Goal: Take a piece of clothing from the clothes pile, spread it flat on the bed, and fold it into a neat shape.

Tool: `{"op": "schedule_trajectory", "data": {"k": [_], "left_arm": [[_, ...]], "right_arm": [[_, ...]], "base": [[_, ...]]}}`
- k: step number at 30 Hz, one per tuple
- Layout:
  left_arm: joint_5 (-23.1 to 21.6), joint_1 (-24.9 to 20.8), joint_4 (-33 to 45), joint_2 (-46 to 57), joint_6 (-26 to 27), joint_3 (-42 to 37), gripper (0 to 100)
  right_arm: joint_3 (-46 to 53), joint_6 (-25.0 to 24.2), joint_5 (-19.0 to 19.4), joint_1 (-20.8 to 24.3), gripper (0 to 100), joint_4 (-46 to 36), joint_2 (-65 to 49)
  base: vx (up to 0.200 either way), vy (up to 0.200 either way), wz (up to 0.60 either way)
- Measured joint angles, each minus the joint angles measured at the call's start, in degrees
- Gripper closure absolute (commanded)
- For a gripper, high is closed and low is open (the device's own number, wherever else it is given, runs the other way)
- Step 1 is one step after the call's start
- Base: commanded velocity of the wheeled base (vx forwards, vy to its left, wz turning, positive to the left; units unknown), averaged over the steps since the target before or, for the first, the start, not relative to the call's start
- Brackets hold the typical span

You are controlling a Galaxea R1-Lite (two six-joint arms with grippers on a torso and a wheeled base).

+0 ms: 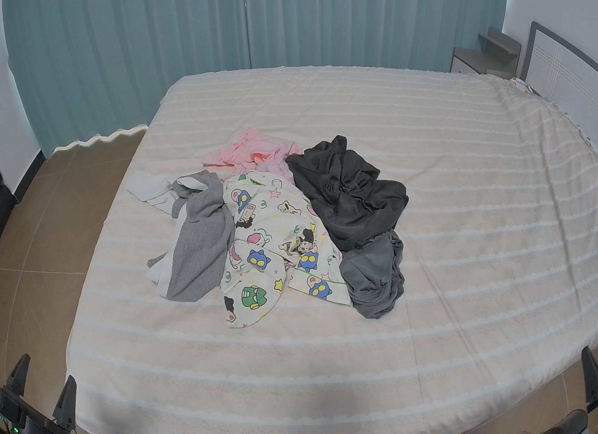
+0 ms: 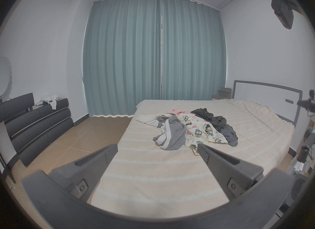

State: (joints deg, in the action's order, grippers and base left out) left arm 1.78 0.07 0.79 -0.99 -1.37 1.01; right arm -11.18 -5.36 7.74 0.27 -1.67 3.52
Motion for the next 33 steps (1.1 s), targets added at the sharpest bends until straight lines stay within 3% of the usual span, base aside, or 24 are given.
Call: {"op": "schedule_trajectory", "data": {"k": [5,9,17,23,33], "left_arm": [[0.02,0.00,0.00,-0.02,-0.05,0.00,0],[0.00,0.00,-0.01,-0.02,-0.09,0.00,0],[0.05,0.00,0.00,-0.02,-0.13,0.00,0],[0.05,0.00,-0.01,-0.02,-0.07,0.00,0],[0.10,0.00,-0.04,-0.02,0.35,0.00,0]], "right_arm": [[-7.17,-2.21,8.68,0.24,0,-1.67,8.51],[-9.46,-3.04,15.08,0.99,0,-2.34,17.59],[-12.58,-8.02,20.80,6.23,0,0.72,39.33],[-14.88,-18.58,20.15,12.13,0,10.05,55.98],[-19.71,-38.32,9.91,24.11,0,29.17,85.33]], "base": [[0.000,0.200,0.00],[0.000,0.000,0.00],[0.000,0.000,0.00],[0.000,0.000,0.00],[0.000,0.000,0.00]]}}
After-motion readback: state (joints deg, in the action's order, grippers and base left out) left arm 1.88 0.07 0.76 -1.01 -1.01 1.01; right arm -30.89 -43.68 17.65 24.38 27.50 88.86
